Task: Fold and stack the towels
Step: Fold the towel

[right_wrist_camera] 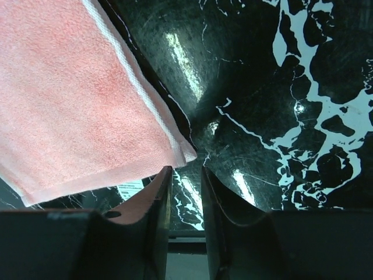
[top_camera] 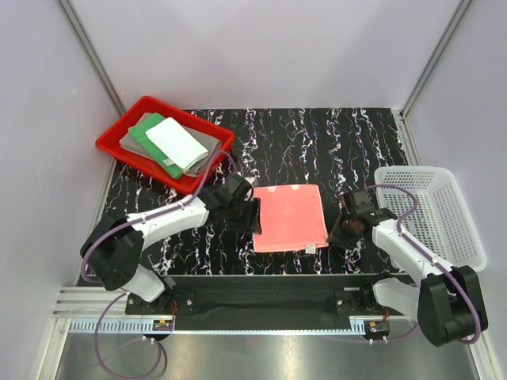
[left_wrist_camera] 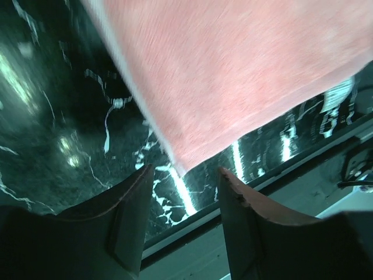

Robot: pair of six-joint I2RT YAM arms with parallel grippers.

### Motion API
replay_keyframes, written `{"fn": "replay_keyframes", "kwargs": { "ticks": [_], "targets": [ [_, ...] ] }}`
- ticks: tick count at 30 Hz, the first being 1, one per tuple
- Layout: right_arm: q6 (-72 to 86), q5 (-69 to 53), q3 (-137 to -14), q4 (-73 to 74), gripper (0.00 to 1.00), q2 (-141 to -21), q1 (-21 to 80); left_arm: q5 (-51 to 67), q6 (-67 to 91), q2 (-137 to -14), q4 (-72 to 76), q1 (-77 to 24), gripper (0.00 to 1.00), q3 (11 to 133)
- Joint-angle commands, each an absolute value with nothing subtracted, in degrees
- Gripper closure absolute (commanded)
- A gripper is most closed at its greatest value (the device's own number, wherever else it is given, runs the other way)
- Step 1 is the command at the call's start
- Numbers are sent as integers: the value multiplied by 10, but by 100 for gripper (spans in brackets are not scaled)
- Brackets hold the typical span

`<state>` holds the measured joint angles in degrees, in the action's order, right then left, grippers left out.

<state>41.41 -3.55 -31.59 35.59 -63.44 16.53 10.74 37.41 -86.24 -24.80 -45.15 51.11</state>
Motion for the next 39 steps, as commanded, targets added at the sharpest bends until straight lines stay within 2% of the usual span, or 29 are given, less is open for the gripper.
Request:
{"fn": "replay_keyframes", "kwargs": {
  "ticks": [1, 6, 8, 14, 20, 23, 28, 34, 39],
  "targets": [
    [413, -13, -359, 367, 67, -622, 171, 77, 323, -852, -275, -425, 47, 590],
    [374, -54, -403, 320, 70, -693, 171, 78, 233, -935, -280, -385, 49, 663],
    [369, -76, -403, 297, 75, -716, 170, 62, 203, -971, -287, -370, 50, 694],
    [411, -119, -317, 203, 76, -751, 177, 70, 156, -1052, -284, -332, 51, 755],
    [425, -120, -296, 195, 72, -739, 180, 75, 126, -1128, -308, -315, 63, 830],
    [424, -117, -334, 224, 72, -707, 180, 58, 120, -1159, -324, -309, 67, 859],
    [396, -110, -384, 237, 68, -707, 180, 33, 108, -1183, -352, -300, 67, 901],
    [353, -93, -438, 207, 67, -804, 180, 53, 95, -1203, -364, -280, 66, 935],
    [256, -96, -564, 247, 65, -888, 178, 81, 79, -1195, -367, -274, 63, 942]
  ]
}}
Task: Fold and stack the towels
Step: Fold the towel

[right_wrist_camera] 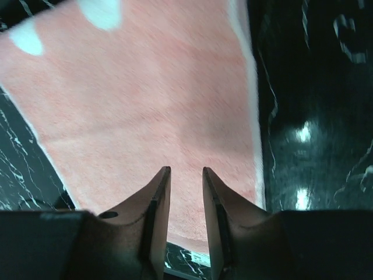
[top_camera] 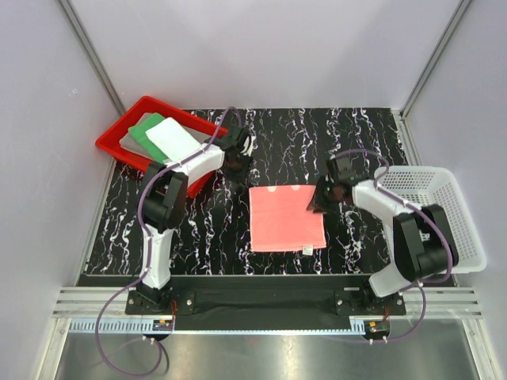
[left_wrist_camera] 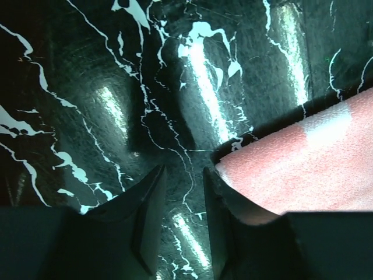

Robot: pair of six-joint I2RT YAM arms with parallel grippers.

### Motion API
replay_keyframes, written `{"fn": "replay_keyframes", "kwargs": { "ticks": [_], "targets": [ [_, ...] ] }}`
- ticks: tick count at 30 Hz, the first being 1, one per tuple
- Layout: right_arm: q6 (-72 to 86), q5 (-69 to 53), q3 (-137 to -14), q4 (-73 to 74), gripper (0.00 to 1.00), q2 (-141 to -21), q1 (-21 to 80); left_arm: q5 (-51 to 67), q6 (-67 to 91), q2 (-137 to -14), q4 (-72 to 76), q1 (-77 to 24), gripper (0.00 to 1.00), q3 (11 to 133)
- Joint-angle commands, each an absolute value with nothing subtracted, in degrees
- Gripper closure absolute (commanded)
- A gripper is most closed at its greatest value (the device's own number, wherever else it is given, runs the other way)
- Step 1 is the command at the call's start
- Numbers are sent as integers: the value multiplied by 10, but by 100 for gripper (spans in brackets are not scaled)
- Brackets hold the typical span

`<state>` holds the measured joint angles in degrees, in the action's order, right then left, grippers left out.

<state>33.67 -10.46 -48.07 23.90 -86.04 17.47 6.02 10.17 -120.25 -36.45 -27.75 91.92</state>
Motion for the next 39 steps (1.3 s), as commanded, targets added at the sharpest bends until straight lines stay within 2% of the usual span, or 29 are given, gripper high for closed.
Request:
{"fn": "replay_keyframes", "kwargs": {
  "ticks": [1, 6, 9, 11, 14, 23, 26, 31, 34, 39],
  "targets": [
    [235, -102, -584, 257, 64, -899, 177, 79, 74, -1186, -372, -275, 62, 942],
    [186, -79, -699, 333, 61, -970, 155, 71, 65, -1145, -387, -274, 58, 950],
    [163, -118, -735, 331, 60, -1005, 124, 88, 62, -1150, -412, -274, 55, 978],
    [110, -189, -759, 332, 55, -1029, 103, 119, 48, -1159, -411, -274, 55, 981],
    [3, -317, -797, 358, 52, -1060, 82, 215, -10, -1170, -410, -275, 52, 976],
    [-184, -398, -938, 501, 44, -1212, 40, 253, -92, -1206, -431, -274, 52, 1003],
    [-241, -408, -993, 551, 44, -1262, 40, 252, -105, -1229, -442, -274, 52, 1019],
    [-323, -441, -1056, 607, 51, -1312, 35, 272, -126, -1260, -448, -275, 55, 1027],
    [-355, -455, -1085, 642, 57, -1341, 32, 272, -139, -1276, -454, -274, 55, 1034],
    [-381, -453, -1107, 691, 60, -1375, 17, 272, -154, -1302, -474, -273, 58, 1059]
  ]
}}
